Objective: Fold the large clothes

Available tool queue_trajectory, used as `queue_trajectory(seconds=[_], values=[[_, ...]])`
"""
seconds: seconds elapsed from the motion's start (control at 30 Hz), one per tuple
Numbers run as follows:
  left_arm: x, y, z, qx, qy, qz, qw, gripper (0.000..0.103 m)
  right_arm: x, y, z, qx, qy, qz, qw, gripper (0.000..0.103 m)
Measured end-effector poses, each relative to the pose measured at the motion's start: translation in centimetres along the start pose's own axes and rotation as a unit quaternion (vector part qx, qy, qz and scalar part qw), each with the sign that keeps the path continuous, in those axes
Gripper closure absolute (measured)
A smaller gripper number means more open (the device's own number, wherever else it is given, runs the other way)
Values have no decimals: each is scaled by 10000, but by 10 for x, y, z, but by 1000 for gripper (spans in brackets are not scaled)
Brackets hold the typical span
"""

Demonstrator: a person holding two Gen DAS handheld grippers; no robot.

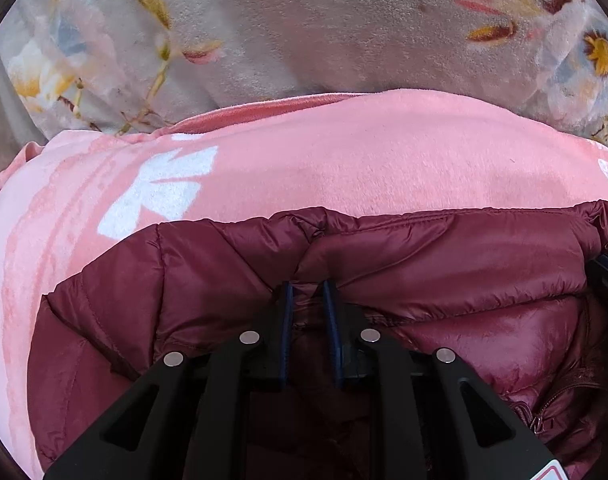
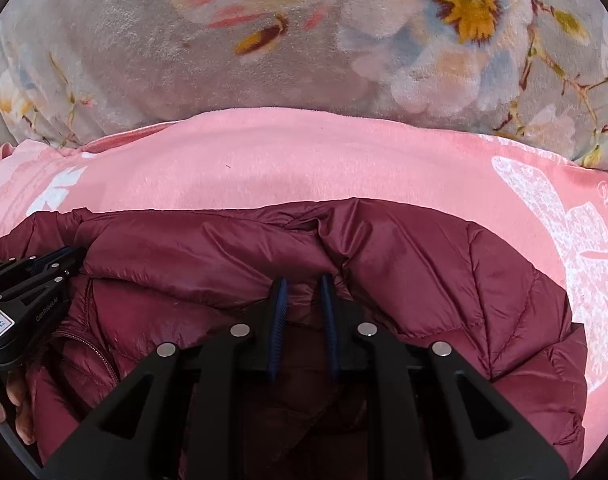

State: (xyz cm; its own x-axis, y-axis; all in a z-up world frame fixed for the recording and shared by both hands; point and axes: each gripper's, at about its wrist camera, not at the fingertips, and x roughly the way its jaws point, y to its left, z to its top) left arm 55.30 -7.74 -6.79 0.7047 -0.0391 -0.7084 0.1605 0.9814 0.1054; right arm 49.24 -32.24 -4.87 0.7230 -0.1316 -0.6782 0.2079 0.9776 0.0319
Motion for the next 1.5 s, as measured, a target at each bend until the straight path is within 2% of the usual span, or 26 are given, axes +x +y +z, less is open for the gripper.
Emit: queue_trajectory(seconds=[0.9,1.1,1.17,1.23,1.27,1.33,1.43,1.5], values=[[-7,-5,2,104,-17,94,9999,86,1,-1,1,-4,-15,13,10000,86],[-6,-4,4,138,-17,126,9998,86,3,-6,2,176,-15,201,9996,85],[-9,2,4,36,-42,37,10000,83,-3,-11,1,285,-80,321,9990,84],[-25,16,-1,-138,3,88,9999,70,-25,-19,-4,519,-36,261,9983,83],[-34,22,-4,-211,18,96,9997,59,-40,-23,-8,609,-46,348,9975,80],[-63,41,-17,-379,42,-83,9992,55,-86,-36,-22,635,-168,392,9971,60],[-105,69,-46,-385,229,-205,9988,53,-152,-55,-53,394,-207,346,9984,50],[-131,89,-71,-332,351,-247,9985,47,-195,-73,-84,248,-77,192,9995,46]])
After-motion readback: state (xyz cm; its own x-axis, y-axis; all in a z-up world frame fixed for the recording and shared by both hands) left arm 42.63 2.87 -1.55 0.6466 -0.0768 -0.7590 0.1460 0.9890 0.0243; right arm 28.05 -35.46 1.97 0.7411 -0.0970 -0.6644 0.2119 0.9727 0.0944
